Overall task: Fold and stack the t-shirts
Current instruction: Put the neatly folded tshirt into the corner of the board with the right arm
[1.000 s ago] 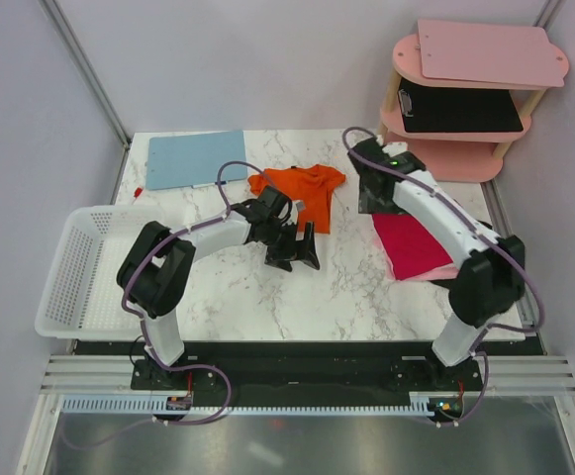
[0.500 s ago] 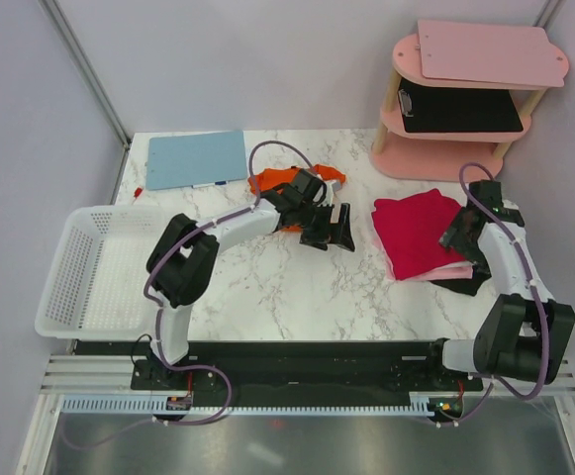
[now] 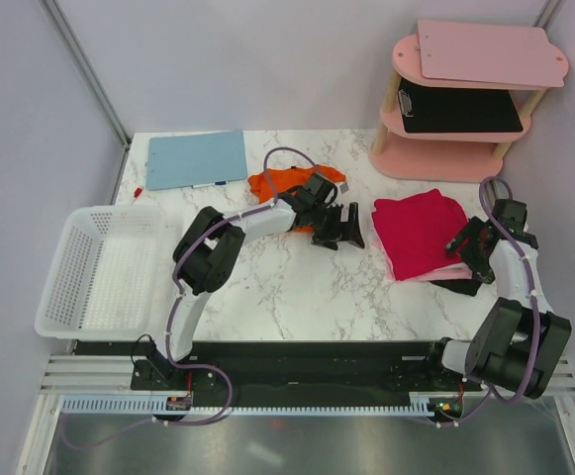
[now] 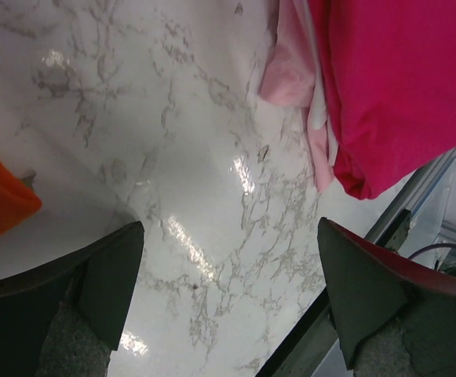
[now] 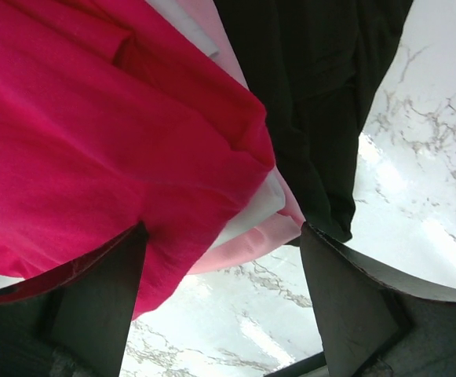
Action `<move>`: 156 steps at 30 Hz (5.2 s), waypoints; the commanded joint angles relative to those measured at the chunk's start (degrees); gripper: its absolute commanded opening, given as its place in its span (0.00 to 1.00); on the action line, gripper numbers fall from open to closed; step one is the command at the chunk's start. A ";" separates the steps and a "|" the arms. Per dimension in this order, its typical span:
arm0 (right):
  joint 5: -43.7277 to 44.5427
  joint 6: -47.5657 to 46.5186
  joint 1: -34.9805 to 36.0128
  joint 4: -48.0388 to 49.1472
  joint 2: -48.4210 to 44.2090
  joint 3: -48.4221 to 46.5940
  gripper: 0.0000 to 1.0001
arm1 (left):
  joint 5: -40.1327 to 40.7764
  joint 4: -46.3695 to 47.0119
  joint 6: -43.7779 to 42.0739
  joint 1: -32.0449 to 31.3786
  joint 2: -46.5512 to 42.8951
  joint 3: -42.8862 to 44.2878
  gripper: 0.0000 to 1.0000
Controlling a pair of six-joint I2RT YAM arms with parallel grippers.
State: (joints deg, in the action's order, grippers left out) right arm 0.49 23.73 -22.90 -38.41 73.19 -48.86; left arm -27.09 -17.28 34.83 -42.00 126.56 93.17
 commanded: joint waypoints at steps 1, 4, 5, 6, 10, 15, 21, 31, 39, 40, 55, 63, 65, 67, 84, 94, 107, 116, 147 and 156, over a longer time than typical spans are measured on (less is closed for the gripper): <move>-2.42 0.44 -0.31 4.83 -0.68 2.27 0.85 | 0.29 5.49 3.92 -0.63 3.59 4.56 0.99; -1.64 1.67 -0.48 5.81 -0.24 3.60 0.85 | -0.15 6.99 5.33 -1.24 5.18 6.67 0.99; -1.55 2.11 -0.48 5.72 -0.33 3.86 0.85 | -0.42 7.43 5.68 -1.42 5.97 7.03 0.99; -1.63 2.55 -0.40 5.72 -0.94 4.47 0.85 | -0.42 7.87 6.38 -1.51 6.32 7.38 0.99; -0.85 4.48 -0.57 5.72 -5.77 5.97 0.86 | -1.12 11.21 8.50 -2.21 7.99 7.99 0.99; 1.18 6.59 -0.66 6.95 -8.15 7.29 0.82 | -1.30 13.14 10.52 -3.00 12.55 12.73 0.98; -0.23 8.00 -0.84 8.97 -5.69 9.22 0.00 | -1.30 14.55 12.54 -4.84 18.35 20.56 0.95; 2.23 10.02 -1.01 5.55 -12.54 10.45 0.00 | -2.35 19.21 14.04 -5.37 18.55 21.89 0.61; 2.67 8.45 -1.01 3.26 -14.91 10.02 0.00 | -3.84 21.41 14.13 -5.55 17.49 25.31 0.13; 2.67 8.36 -1.10 3.26 -15.18 9.93 0.00 | -4.72 21.50 14.13 -5.55 17.66 25.83 0.04; 0.74 6.16 -1.10 2.90 -17.12 6.50 0.08 | -6.92 20.27 10.52 -9.59 18.44 33.82 0.02; -5.05 2.38 -1.01 4.40 -15.53 7.20 0.68 | -6.23 12.80 5.18 -9.07 14.43 25.81 1.00; -7.52 1.24 -1.01 4.40 -15.97 6.33 0.87 | -4.38 11.40 0.69 -8.80 5.86 19.28 1.00; -9.10 0.54 -1.01 4.14 -16.06 4.23 0.98 | -1.48 8.68 -4.30 -8.37 -0.59 11.36 1.00; 2.37 -0.61 -0.31 -2.45 7.91 -14.58 0.98 | 10.83 -36.25 -11.98 18.70 -12.22 10.56 1.00; 15.67 -6.41 -0.48 -14.40 15.75 -34.71 0.98 | -3.23 -44.41 -7.58 20.38 -2.12 27.58 1.00; 0.41 -10.36 -2.77 -16.43 18.31 -32.79 0.98 | -5.87 -48.55 -5.47 22.57 -0.18 29.53 0.99; -0.85 -11.16 -2.77 -19.68 18.66 -28.40 0.98 | -6.39 -48.64 -6.00 22.66 1.05 28.74 0.98; 0.55 -2.90 -1.98 -15.37 13.32 -26.37 0.00 | -5.08 -49.43 -6.00 21.70 3.16 29.79 0.94; 6.44 0.97 -3.91 -20.56 9.43 -21.82 0.00 | -5.34 -49.69 -6.18 21.61 4.92 31.02 0.93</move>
State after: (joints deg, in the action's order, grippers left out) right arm 1.76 21.89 -25.82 -56.55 82.26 -74.19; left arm -31.66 -65.93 27.73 -20.01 130.74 121.86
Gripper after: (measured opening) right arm 0.081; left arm 0.938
